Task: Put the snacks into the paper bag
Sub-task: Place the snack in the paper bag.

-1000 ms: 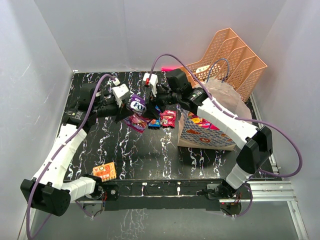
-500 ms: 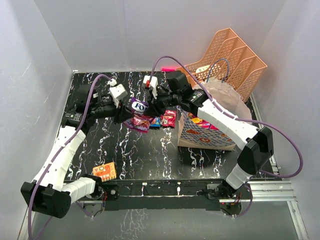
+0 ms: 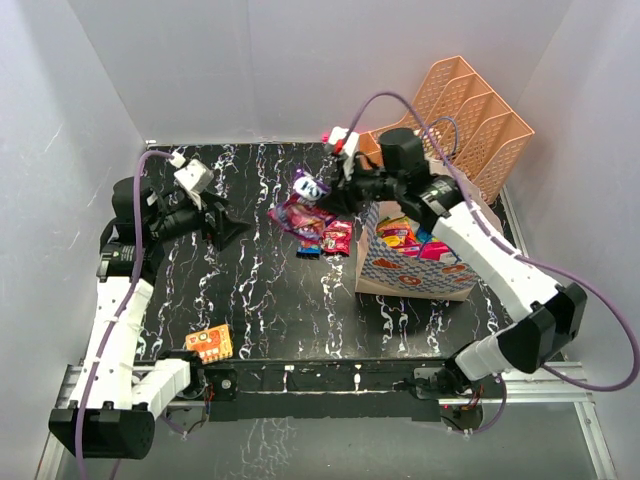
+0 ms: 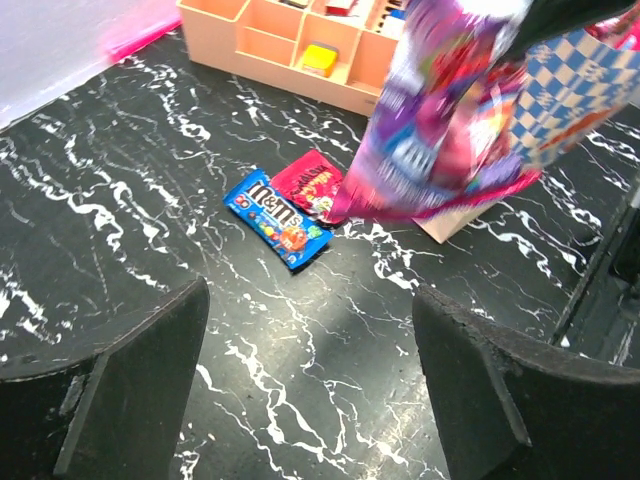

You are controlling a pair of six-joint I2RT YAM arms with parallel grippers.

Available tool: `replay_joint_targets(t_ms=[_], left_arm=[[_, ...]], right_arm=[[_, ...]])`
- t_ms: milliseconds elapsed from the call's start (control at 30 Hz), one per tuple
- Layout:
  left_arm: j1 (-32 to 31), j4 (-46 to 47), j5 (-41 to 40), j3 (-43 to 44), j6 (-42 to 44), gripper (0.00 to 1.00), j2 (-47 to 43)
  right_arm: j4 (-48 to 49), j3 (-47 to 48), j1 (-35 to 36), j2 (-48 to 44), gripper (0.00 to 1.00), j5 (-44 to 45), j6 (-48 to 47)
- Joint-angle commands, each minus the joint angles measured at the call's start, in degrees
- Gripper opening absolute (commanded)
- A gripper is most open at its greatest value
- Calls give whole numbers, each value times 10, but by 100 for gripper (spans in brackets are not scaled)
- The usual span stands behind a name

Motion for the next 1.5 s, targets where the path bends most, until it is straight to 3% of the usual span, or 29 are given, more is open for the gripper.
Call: replay_joint_targets(t_ms=[0, 267, 500, 733, 1067, 1467], left_arm=[[14, 11, -51, -5, -36, 84, -12], [15, 1, -76, -24, -20, 91, -2], [15, 1, -97, -20, -23, 92, 27], [16, -10, -137, -19, -23, 92, 37], [15, -3, -137, -25, -14, 92, 52], [16, 13, -133, -47, -5, 92, 39]], right_arm=[[46, 24, -59, -58, 16, -26, 36], [32, 17, -174, -155, 16, -31, 52], [-71, 32, -208, -206, 16, 69, -35], [-91, -19, -242, -245, 16, 179, -73], [-122, -47, -251, -268, 16, 263, -127], [-170, -95, -250, -278, 16, 250, -239]])
